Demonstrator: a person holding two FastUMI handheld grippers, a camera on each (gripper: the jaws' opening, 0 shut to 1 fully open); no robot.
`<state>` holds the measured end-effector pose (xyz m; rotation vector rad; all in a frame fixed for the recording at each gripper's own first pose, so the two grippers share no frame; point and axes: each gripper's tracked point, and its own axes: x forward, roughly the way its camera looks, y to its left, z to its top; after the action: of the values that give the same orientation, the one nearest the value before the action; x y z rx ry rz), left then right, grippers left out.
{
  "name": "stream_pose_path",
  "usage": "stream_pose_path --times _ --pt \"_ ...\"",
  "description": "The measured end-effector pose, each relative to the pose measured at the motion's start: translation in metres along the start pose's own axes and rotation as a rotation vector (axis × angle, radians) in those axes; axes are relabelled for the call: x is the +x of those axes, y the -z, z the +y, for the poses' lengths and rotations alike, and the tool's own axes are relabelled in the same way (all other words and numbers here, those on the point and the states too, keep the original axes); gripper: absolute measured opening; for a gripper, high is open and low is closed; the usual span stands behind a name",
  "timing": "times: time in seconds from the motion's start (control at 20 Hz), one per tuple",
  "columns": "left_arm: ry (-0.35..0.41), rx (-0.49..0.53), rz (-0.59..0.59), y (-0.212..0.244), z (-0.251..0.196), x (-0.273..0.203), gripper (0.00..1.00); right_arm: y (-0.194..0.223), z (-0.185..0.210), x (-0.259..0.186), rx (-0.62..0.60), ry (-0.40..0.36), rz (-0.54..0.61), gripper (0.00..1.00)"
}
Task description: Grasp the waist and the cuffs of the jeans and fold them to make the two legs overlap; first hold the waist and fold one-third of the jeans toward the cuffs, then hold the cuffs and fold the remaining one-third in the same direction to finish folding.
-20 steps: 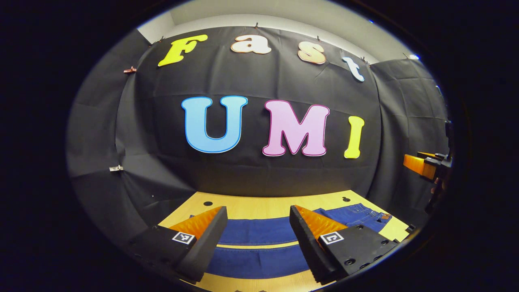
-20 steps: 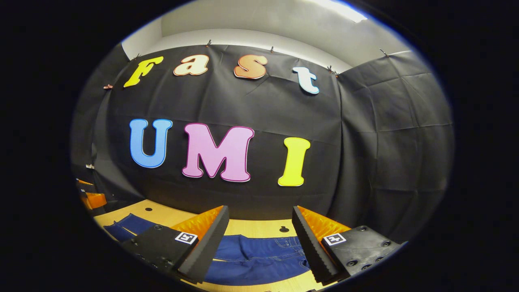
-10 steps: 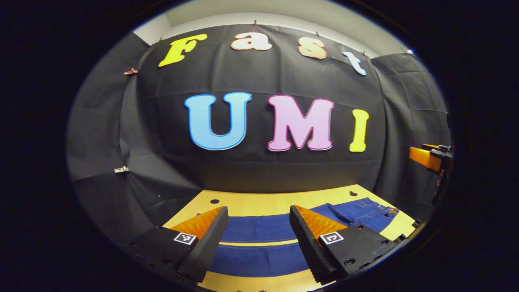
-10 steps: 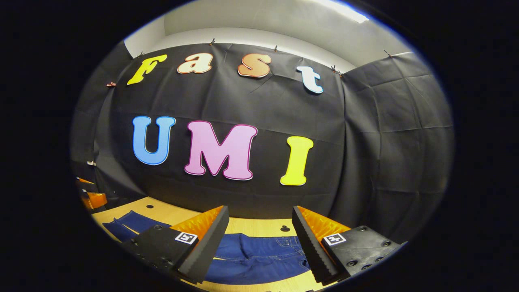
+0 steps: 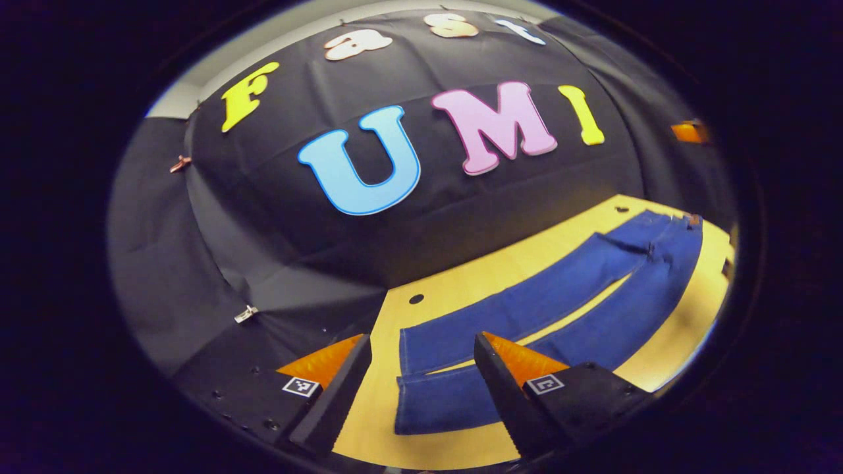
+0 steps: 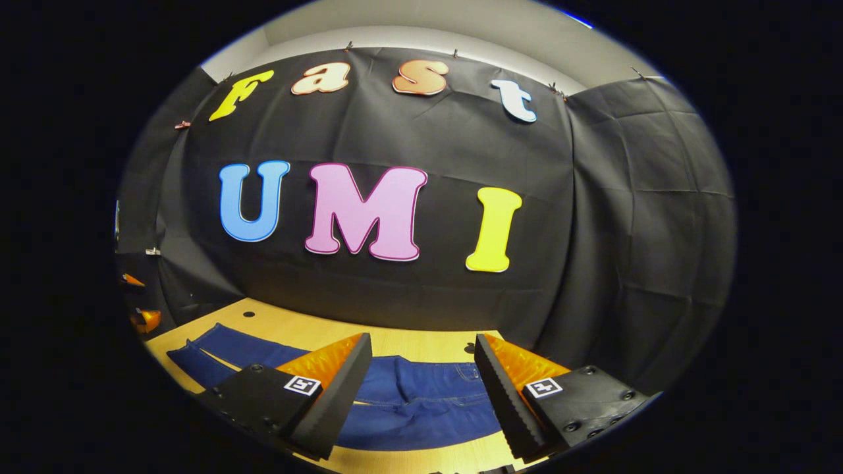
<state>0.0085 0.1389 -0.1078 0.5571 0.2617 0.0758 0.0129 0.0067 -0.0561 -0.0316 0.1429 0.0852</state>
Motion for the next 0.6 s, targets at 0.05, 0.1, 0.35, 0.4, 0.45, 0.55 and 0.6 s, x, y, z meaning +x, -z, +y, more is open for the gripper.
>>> stream_pose_path --times 0.05,0.1,0.35,0.4,0.45,0.55,0.6 --pt "0.033 0.056 0.024 0.015 -0.003 0.003 0.98 0.003 0.000 0.001 0.003 -0.003 0.005 0.96" --pt "0.081 0.095 0.046 0.030 -0.009 0.009 0.98 0.006 -0.001 0.002 -0.001 0.000 0.010 0.96" --pt "0.221 0.430 0.219 0.130 -0.016 0.029 0.98 0.023 -0.022 0.005 -0.113 0.033 0.033 0.96" --pt "0.239 0.488 0.250 0.149 -0.015 0.034 0.98 0.027 -0.026 0.005 -0.143 0.031 0.040 0.96" --pt "0.264 0.545 0.278 0.164 -0.014 0.038 0.98 0.031 -0.029 0.005 -0.171 0.026 0.047 0.96" --pt "0.307 0.670 0.320 0.191 -0.010 0.045 0.98 0.042 -0.038 0.005 -0.226 0.020 0.060 0.96" --pt "0.331 0.725 0.333 0.201 -0.010 0.048 0.99 0.048 -0.043 0.005 -0.251 0.020 0.073 0.96"
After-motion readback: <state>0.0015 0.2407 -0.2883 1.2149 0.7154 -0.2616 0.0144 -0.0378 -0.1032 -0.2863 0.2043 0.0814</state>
